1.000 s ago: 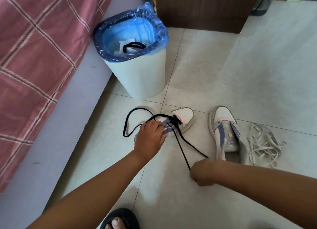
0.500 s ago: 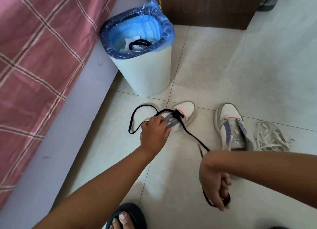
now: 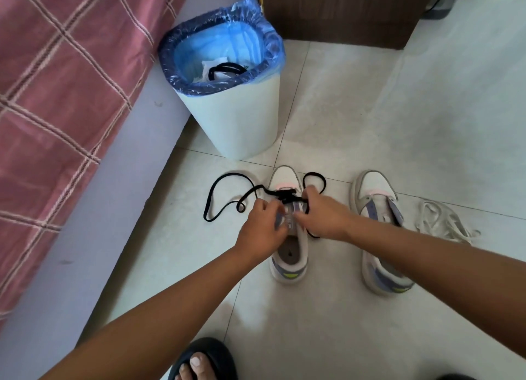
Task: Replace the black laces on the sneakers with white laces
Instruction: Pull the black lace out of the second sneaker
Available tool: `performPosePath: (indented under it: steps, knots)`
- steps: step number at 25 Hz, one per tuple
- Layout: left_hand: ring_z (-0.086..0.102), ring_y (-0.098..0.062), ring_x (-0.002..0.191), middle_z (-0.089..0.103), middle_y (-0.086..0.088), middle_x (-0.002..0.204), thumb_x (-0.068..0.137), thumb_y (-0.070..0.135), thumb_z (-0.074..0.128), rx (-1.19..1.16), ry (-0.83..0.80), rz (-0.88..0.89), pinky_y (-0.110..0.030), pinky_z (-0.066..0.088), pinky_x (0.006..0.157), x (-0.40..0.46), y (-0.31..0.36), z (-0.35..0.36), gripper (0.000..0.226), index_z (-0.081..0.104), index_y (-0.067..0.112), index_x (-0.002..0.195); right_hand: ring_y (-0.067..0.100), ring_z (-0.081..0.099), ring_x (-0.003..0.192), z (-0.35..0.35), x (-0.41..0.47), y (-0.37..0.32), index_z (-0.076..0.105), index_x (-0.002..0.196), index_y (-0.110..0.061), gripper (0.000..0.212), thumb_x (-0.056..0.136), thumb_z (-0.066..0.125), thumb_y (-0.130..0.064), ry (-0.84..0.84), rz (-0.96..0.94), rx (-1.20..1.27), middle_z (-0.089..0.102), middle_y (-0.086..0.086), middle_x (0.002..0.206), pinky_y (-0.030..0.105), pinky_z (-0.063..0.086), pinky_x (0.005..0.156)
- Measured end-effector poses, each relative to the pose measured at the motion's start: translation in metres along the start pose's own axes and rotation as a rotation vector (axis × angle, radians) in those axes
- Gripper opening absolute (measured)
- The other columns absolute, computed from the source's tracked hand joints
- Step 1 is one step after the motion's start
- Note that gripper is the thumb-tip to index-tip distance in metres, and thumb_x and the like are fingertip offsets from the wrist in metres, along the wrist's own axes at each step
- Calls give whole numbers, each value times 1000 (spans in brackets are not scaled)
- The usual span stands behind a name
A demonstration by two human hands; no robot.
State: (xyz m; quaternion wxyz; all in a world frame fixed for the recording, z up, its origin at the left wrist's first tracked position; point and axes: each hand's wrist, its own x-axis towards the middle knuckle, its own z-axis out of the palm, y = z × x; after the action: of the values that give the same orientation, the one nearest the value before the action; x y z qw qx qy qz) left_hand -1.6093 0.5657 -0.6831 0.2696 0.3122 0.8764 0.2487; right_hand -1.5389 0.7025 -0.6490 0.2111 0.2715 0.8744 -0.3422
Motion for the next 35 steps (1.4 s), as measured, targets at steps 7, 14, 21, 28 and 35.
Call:
performPosePath:
  steps: [7, 14, 21, 28, 35]
  knots:
    - [56, -31, 100, 47, -12, 116, 86, 19, 53, 146, -31, -151, -33, 41, 68, 25, 18, 3, 35, 43, 4, 116, 35, 56, 106, 29, 25, -10, 34, 121, -5, 31, 92, 44, -8, 120, 60, -162, 58, 17, 116, 35, 36, 70]
    - [52, -19, 73, 53, -7, 94, 85, 5, 51, -265, -157, -89, -37, 52, 67, 15, -6, -12, 31, 41, 20, 110, 31, 53, 85, 6, 18, 29, 30, 132, -20, 41, 93, 40, -10, 27, -23, -63, 58, 16, 108, 34, 40, 69]
    - [54, -27, 98, 41, -8, 118, 87, 18, 50, -7, -122, -66, -35, 47, 85, 18, 9, 2, 45, 41, 25, 131, 30, 41, 106, 7, 22, 26, 37, 94, -19, 21, 84, 56, -18, 104, -43, -90, 39, 10, 115, 39, 40, 86]
    - [49, -28, 106, 45, -12, 116, 87, 23, 52, 71, -71, -44, -41, 48, 84, 31, 16, 10, 30, 53, 13, 115, 16, 47, 73, -8, 20, 13, 47, 62, -17, 31, 88, 58, -29, 75, -132, 258, 49, 4, 80, 26, 38, 65]
    - [53, -21, 69, 54, -7, 72, 92, 31, 48, -389, 20, -442, -34, 43, 61, 46, 17, -7, 27, 54, 9, 78, 20, 48, 72, -10, 45, 19, 57, 100, -13, 11, 93, 55, -21, 120, -38, 199, 55, 3, 86, 27, 36, 66]
